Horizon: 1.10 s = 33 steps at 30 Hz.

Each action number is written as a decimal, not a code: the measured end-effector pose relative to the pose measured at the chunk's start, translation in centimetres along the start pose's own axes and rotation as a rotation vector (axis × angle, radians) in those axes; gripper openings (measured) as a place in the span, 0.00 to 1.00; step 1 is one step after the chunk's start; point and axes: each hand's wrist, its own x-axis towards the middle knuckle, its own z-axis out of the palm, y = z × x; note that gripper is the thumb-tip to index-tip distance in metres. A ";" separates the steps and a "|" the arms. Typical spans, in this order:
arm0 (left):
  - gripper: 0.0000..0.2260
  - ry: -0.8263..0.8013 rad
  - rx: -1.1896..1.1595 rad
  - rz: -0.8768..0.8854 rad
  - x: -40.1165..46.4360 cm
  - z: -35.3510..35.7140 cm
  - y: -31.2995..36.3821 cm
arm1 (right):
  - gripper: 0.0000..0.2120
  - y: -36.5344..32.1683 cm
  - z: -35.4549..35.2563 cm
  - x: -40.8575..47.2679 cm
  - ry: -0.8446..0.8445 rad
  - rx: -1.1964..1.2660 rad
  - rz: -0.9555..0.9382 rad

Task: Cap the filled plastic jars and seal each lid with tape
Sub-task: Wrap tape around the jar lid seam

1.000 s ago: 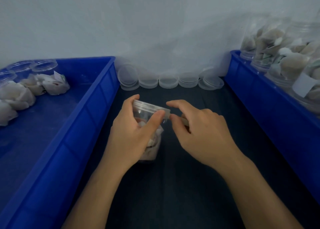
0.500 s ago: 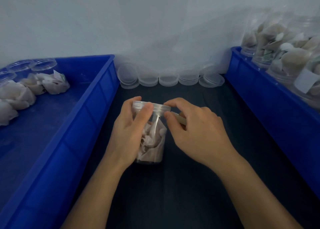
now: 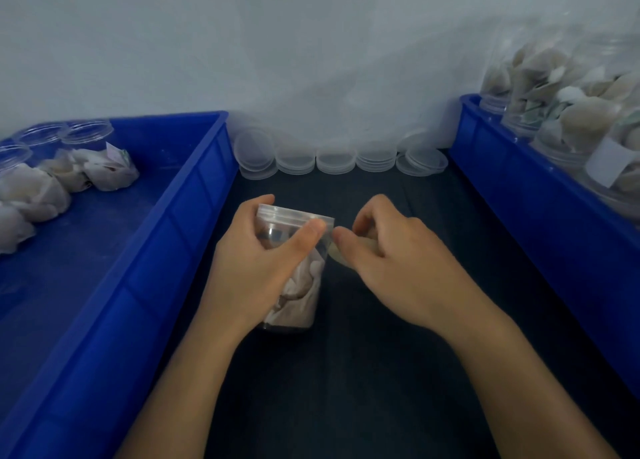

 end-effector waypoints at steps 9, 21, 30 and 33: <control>0.40 0.043 0.139 0.037 -0.5 -0.1 0.6 | 0.24 0.2 -0.4 0.3 -0.215 -0.014 0.029; 0.48 0.122 0.256 0.057 -0.8 0.2 0.6 | 0.25 -0.3 0.5 0.3 -0.088 0.047 -0.006; 0.38 0.156 0.271 0.017 -0.8 0.5 0.8 | 0.28 0.0 0.9 0.5 0.039 0.019 -0.062; 0.29 0.163 0.269 0.024 -0.8 0.6 0.8 | 0.27 -0.1 1.1 0.4 0.068 -0.004 -0.075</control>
